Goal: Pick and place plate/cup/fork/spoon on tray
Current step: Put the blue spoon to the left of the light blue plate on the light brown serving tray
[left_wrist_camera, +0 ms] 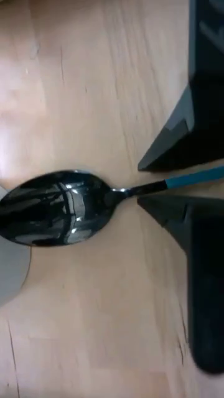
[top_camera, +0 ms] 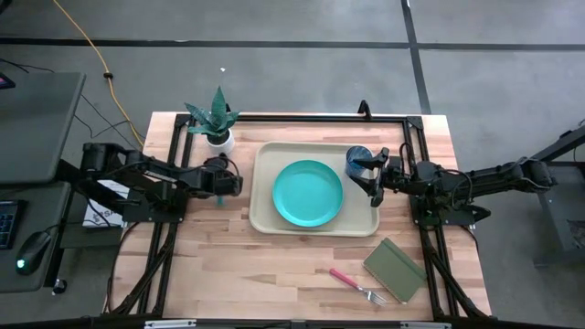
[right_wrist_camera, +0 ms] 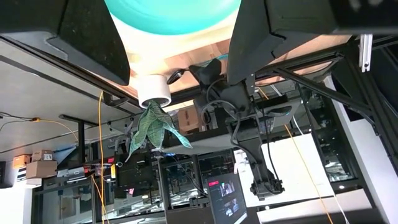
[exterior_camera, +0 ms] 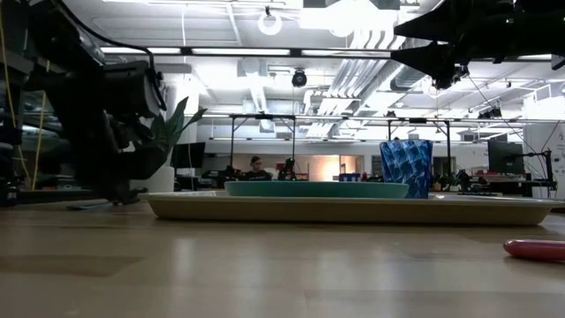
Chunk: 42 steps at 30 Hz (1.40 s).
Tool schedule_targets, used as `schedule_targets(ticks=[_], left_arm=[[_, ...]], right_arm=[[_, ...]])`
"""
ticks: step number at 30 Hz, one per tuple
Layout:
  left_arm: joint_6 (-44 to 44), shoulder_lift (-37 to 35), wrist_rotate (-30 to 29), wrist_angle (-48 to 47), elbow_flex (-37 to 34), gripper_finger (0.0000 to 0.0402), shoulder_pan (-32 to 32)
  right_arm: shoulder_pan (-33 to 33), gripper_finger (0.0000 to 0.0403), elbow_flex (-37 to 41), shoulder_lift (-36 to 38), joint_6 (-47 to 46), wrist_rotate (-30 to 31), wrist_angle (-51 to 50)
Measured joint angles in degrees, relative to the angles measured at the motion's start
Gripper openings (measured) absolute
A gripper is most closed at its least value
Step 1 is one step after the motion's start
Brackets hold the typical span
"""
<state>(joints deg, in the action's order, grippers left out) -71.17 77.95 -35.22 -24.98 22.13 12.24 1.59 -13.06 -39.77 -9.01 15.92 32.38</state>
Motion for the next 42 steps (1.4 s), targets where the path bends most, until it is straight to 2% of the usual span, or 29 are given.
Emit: schedule_targets(ticks=[2, 4, 11, 17, 23, 27, 32, 37, 42], left_arm=[[0.3, 0.0, -0.3, -0.1, 0.0, 0.0017, -0.2], [0.5, 0.0, -0.7, -0.1, -0.1, 0.0006, -0.4], [4.3, 0.0, -1.0, 0.9, 0.4, 0.0004, -1.1], [9.0, -2.0, -0.5, 0.4, 4.1, 0.0002, -2.0], [11.9, -6.6, -6.3, 1.4, 8.5, 0.0001, -6.9], [16.0, -7.7, -11.7, 13.6, 9.2, 0.0001, -10.9], [21.8, -3.5, -12.2, 25.8, 9.2, 0.0, -12.4], [18.3, 4.4, -14.1, 31.6, 9.2, 0.0, -12.3], [12.6, 12.2, -15.8, 33.5, 10.1, 0.0, -11.7]], right_arm=[[0.0, 0.0261, 0.0, 0.0, 0.0, 0.0, 0.0], [0.0, 0.0261, 0.0, 0.0, 0.0, 0.0, 0.0], [0.0, 0.0261, 0.0, 0.0, 0.0, 0.0, 0.0], [0.0, 0.0261, 0.0, 0.0, 0.0, 0.1, 0.0], [0.0, 0.0261, 0.0, 0.0, 0.0, 0.1, -0.1], [0.0, 0.0261, 0.0, 0.0, 0.0, 0.1, -0.1], [0.0, 0.0261, 0.0, 0.0, -1.1, 0.1, 0.0], [0.0, 0.0261, 0.0, 0.0, -1.2, 0.1, 0.0], [0.0, 0.0261, 0.0, 0.0, -1.0, 0.2, -0.1]])
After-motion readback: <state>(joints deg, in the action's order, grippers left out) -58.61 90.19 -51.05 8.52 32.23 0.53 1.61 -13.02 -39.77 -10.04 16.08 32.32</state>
